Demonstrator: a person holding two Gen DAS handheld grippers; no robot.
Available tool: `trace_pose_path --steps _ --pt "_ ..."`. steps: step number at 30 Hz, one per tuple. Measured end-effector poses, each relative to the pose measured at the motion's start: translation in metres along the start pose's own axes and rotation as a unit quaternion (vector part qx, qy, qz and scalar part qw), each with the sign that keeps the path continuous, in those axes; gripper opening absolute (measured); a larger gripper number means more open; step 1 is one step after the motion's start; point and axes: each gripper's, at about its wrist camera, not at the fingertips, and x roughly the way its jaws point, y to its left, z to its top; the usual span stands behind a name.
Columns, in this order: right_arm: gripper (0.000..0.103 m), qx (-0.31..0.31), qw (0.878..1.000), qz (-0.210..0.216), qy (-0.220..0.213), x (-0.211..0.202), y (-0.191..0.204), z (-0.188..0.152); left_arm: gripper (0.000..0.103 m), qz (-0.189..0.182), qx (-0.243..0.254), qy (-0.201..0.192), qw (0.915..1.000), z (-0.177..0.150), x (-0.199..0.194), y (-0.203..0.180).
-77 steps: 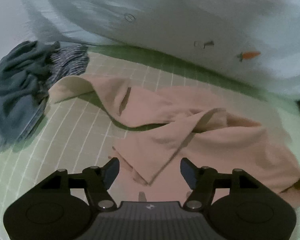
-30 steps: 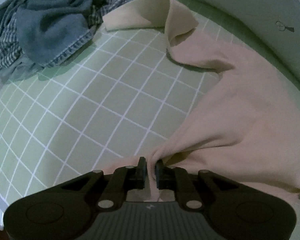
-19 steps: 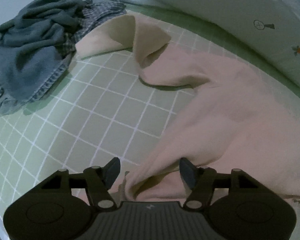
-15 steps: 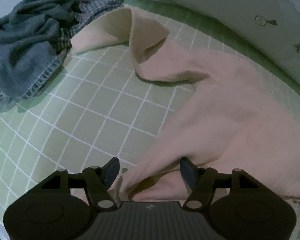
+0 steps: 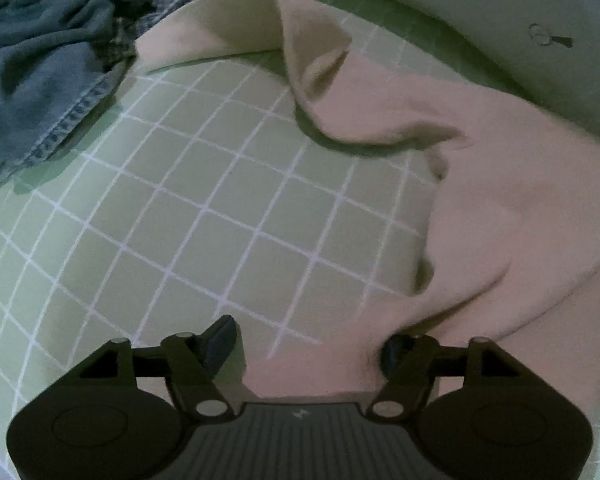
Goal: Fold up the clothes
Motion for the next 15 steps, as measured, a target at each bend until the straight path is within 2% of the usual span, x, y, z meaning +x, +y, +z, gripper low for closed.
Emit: trace_pose_path --steps 1,2,3,5,8,13,15 --pt "0.007 0.001 1.000 -0.022 -0.017 0.000 -0.002 0.005 0.076 -0.007 0.003 -0.003 1.0000 0.000 -0.001 -0.002" --pt "0.020 0.006 0.999 -0.040 -0.007 0.005 -0.004 0.006 0.076 -0.011 0.007 -0.007 0.9999 0.000 -0.002 -0.005" --pt "0.037 0.012 0.998 -0.058 0.005 0.010 -0.007 0.007 0.076 -0.008 0.015 -0.009 0.9998 0.000 -0.003 -0.008" --pt "0.048 0.030 0.997 -0.070 0.013 0.003 -0.011 -0.001 0.076 0.000 0.030 -0.013 0.9995 -0.002 -0.005 -0.014" --pt "0.064 0.051 0.997 -0.053 0.028 -0.022 -0.006 -0.026 0.076 -0.012 0.029 -0.013 0.9994 -0.008 -0.010 -0.012" --pt "0.069 0.079 0.991 -0.022 0.106 -0.055 0.016 -0.100 0.076 -0.026 0.037 -0.009 0.9989 -0.026 -0.019 -0.006" --pt "0.071 0.085 0.986 -0.027 0.142 -0.068 0.028 -0.129 0.076 -0.029 0.050 -0.005 0.9983 -0.035 -0.022 -0.005"
